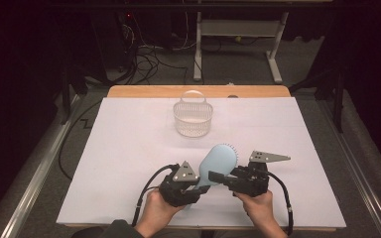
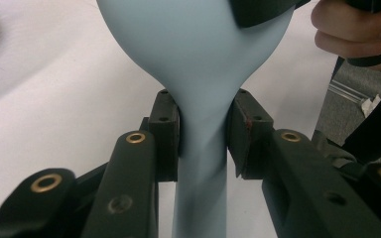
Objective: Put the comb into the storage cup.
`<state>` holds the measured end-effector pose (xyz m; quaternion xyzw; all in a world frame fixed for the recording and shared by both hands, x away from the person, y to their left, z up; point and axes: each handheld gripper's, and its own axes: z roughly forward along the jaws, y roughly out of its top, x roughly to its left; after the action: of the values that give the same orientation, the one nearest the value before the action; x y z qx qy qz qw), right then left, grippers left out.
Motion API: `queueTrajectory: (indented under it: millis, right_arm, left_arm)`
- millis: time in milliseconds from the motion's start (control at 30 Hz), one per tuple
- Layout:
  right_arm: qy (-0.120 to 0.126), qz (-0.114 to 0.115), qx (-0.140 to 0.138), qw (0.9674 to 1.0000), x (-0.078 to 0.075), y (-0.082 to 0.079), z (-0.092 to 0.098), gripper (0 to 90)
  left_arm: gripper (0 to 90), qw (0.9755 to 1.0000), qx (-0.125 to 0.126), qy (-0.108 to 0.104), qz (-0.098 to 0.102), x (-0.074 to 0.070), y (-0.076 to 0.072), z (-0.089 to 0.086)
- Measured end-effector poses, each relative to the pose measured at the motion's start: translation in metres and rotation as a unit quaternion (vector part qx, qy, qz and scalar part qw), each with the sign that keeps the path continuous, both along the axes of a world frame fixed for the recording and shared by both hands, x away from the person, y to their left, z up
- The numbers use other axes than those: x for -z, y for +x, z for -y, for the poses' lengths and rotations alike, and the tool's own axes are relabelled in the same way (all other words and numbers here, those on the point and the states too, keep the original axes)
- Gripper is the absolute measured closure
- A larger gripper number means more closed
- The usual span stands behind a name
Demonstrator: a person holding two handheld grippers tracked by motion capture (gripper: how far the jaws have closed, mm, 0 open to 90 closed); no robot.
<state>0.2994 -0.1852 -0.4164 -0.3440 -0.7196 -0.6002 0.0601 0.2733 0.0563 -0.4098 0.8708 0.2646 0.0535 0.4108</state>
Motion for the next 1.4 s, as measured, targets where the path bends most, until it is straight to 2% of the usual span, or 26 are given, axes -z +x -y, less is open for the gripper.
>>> queueTrajectory:
  millis: [200, 267, 467, 567, 600, 733, 800, 933, 1000, 1400]
  right_arm:
    - [0.006, -0.004, -0.001, 1.0000, -0.001, 0.000, 0.001, 55.4]
    - [0.005, -0.004, 0.000, 1.0000, -0.001, 0.000, 0.002, 55.3]
    - [0.004, -0.006, 0.004, 1.0000, -0.002, 0.000, 0.003, 55.4]
    - [0.005, -0.005, 0.006, 1.0000, -0.002, 0.001, 0.005, 55.4]
    - [0.006, -0.006, 0.006, 0.9999, -0.003, 0.001, 0.005, 55.4]
    - [0.006, -0.004, 0.007, 1.0000, -0.003, 0.001, 0.006, 55.3]
    - [0.005, -0.005, 0.007, 1.0000, -0.003, 0.001, 0.007, 55.3]
    - [0.003, -0.003, 0.008, 1.0000, -0.004, 0.002, 0.008, 55.2]
    - [0.002, -0.003, 0.009, 1.0000, -0.005, 0.002, 0.009, 55.2]
    - [-0.005, -0.002, 0.013, 0.9999, -0.007, 0.001, 0.012, 55.0]
  left_arm:
    - [64.8, 0.9999, 0.007, -0.014, -0.002, -0.001, 0.000, -0.002]
    - [59.1, 0.9996, 0.013, -0.021, -0.008, -0.001, 0.000, -0.002]
    - [46.7, 0.9992, 0.024, -0.030, -0.009, -0.001, 0.001, -0.002]
    - [43.7, 0.9993, 0.019, -0.031, -0.007, 0.000, 0.001, -0.003]
    - [37.0, 0.9995, 0.017, -0.027, -0.007, 0.000, 0.002, -0.003]
    - [36.3, 0.9995, 0.016, -0.027, -0.003, 0.001, 0.002, -0.004]
    - [30.6, 0.9996, 0.012, -0.024, 0.001, 0.002, 0.002, -0.005]
    - [30.4, 0.9997, 0.004, -0.024, 0.008, 0.003, 0.002, -0.007]
    - [24.5, 0.9997, -0.002, -0.022, 0.012, 0.003, 0.003, -0.007]
    - [24.3, 0.9989, -0.032, -0.023, 0.026, 0.004, 0.004, -0.023]
